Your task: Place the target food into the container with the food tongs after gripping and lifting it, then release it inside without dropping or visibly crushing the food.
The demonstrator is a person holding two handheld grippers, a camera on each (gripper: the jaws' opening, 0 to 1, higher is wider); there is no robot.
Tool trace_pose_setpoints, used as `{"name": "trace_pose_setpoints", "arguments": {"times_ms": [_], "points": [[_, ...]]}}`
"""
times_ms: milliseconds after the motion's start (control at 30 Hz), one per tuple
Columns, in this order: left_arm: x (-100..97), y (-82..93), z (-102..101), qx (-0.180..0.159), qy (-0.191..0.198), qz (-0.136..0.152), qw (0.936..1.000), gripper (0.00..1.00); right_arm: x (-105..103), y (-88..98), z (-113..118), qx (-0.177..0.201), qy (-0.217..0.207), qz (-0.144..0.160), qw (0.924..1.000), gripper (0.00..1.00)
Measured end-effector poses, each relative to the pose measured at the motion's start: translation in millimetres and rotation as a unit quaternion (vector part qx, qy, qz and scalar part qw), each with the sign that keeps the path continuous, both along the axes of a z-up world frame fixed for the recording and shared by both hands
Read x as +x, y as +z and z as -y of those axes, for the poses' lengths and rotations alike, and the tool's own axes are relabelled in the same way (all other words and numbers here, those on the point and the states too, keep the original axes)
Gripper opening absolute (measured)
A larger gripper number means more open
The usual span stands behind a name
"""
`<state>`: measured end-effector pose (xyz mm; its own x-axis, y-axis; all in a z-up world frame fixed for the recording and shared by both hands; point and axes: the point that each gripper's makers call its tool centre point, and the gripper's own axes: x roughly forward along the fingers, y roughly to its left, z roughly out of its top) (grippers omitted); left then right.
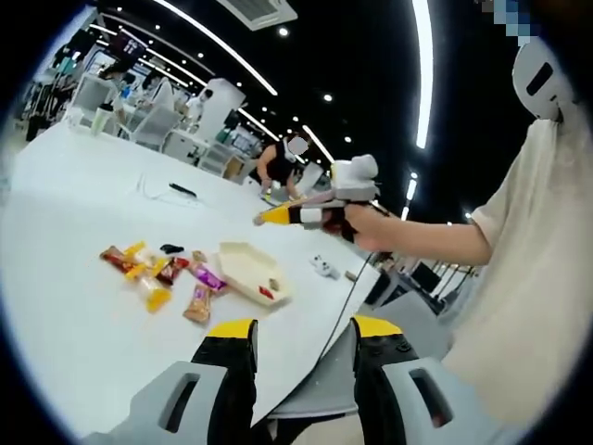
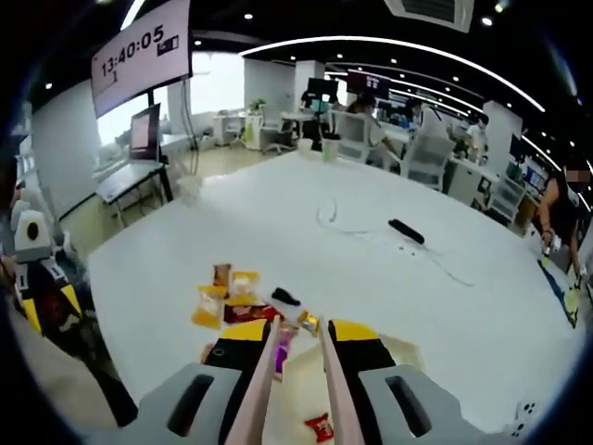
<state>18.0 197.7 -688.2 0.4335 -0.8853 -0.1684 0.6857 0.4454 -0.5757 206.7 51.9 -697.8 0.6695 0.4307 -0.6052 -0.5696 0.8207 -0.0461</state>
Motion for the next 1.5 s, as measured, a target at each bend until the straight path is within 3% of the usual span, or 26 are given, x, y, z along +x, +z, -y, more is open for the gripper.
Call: {"name": "trace_pose_setpoints", "arguments": {"times_ms": [600, 1300, 1500], "points": [[-6.1, -6.2, -10.2, 0.010, 0.016, -0.013, 0.9997, 0.39, -4.2, -33.5, -27.7, 0.000, 0.034, -0.035, 0.9988, 0.24], [-5.5, -11.4, -14.3, 0.010, 0.027, -0.024, 0.9993, 0.39, -6.2, -55.7, -44.7, 0.003, 0.048, -0.063, 0.9968, 0.24], [-2.6, -16.2, -15.5, 0.012, 0.028, -0.034, 0.9990, 0.39, -18.7, -78.7, -54.7, 0.005, 0.058, -0.090, 0.9942, 0.24]]}}
